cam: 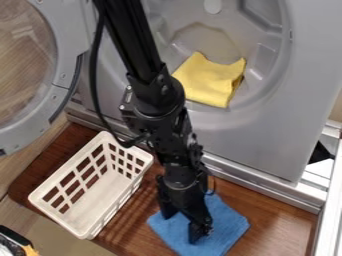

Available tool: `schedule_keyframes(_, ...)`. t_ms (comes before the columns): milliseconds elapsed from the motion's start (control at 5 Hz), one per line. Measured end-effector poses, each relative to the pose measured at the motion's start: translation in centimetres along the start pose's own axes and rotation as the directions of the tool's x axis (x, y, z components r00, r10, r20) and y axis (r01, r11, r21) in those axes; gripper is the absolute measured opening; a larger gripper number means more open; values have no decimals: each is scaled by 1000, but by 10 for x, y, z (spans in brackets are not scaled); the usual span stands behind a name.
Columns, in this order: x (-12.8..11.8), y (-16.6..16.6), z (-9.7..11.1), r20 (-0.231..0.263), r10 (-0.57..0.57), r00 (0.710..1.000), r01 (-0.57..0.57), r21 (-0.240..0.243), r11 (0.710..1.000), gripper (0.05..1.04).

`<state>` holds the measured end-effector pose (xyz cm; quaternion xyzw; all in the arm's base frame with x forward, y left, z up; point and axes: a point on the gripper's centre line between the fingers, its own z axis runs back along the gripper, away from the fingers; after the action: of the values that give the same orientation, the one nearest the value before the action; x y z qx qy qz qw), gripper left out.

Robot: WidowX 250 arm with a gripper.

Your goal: Move the blue cloth to the right

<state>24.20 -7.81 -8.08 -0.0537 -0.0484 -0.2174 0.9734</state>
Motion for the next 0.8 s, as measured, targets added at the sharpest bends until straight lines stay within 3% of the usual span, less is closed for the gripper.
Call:
schedule_keyframes(400,50,-42,-5,44,-96,994,99,-81,992,1000)
schedule_keyframes(800,66,-61,-9,59,-151,987,156,-99,983,1000)
